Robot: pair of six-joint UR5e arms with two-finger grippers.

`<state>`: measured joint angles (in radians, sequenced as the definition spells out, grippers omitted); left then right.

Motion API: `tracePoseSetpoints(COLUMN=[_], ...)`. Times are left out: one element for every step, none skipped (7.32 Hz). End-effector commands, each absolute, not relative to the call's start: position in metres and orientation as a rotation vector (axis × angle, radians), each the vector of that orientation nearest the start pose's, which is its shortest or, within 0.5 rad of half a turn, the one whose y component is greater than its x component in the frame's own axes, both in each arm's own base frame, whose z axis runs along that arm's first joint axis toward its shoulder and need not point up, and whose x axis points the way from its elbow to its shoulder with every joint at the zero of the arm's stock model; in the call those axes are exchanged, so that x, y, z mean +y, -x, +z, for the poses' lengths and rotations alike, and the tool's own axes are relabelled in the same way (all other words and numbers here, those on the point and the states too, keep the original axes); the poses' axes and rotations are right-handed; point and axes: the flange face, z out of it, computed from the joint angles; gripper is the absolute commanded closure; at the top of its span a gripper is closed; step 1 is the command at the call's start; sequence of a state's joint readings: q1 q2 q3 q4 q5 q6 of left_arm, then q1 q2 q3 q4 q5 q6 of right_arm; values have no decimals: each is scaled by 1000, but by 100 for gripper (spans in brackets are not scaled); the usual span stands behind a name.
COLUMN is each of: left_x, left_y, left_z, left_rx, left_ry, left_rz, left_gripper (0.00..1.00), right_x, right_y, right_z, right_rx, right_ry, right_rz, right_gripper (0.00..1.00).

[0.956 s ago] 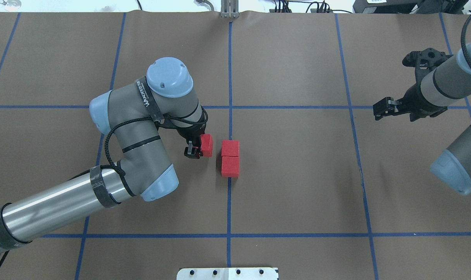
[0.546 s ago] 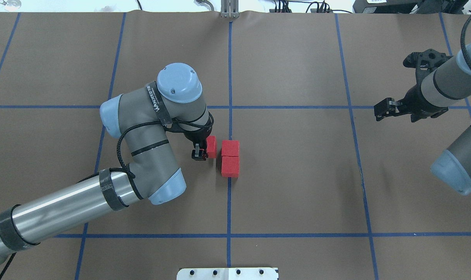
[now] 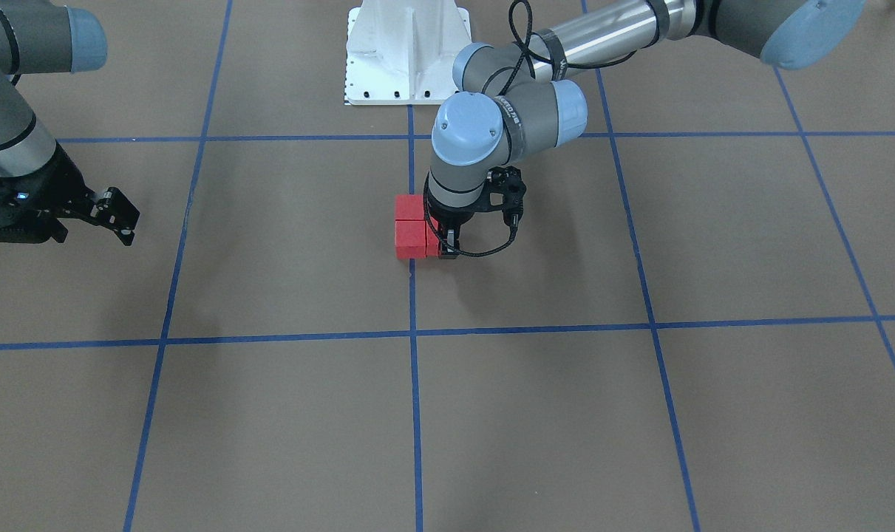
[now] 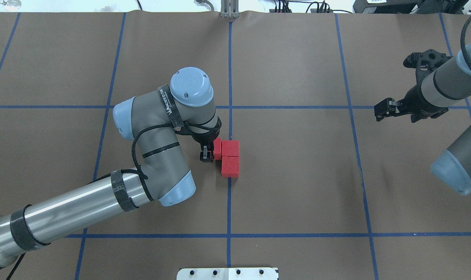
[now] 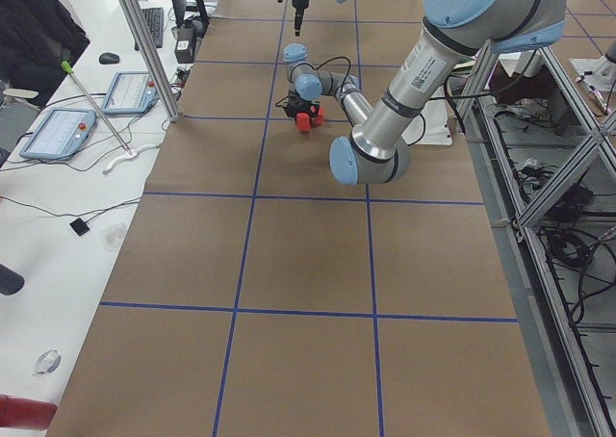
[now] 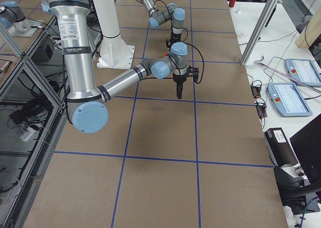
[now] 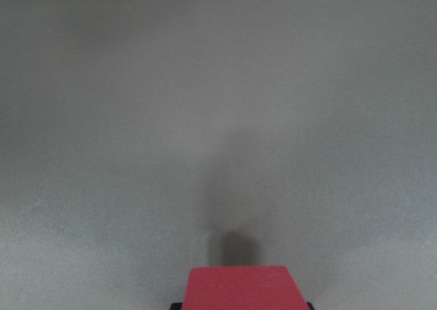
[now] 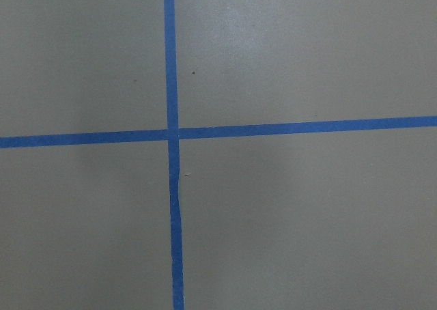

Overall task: Form red blocks into L shape at center
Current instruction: 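Set the cube beside the farther cube, on the left arm's side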

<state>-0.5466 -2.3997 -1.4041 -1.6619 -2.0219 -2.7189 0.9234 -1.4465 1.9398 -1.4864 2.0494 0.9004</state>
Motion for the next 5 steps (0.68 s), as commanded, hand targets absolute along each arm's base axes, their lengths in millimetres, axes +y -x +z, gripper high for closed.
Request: tracePoseSetpoints(left_x=[-471,-471,-471,-470,-469], left_y=[-601,-601,-601,-602,-603], left_z=[209,211,211,209,211], left_rx=[632,631,629,628,622], left_ry=[677,676,679,683,685], left_rz=[-1424,-1427,-1435,-1440,-1446], left_gripper=[100,100,100,100,100], right_x=[-476,-476,-476,-475,-476], right_y=[250,250,250,250,250], right_z=[419,419,419,418,419], right_rx=[-728,-728,-728,-729,-728], right_ry=[-79,-79,-79,-80,-79], right_rz=[105,105,105,105,105], right_gripper=[0,0,0,0,0])
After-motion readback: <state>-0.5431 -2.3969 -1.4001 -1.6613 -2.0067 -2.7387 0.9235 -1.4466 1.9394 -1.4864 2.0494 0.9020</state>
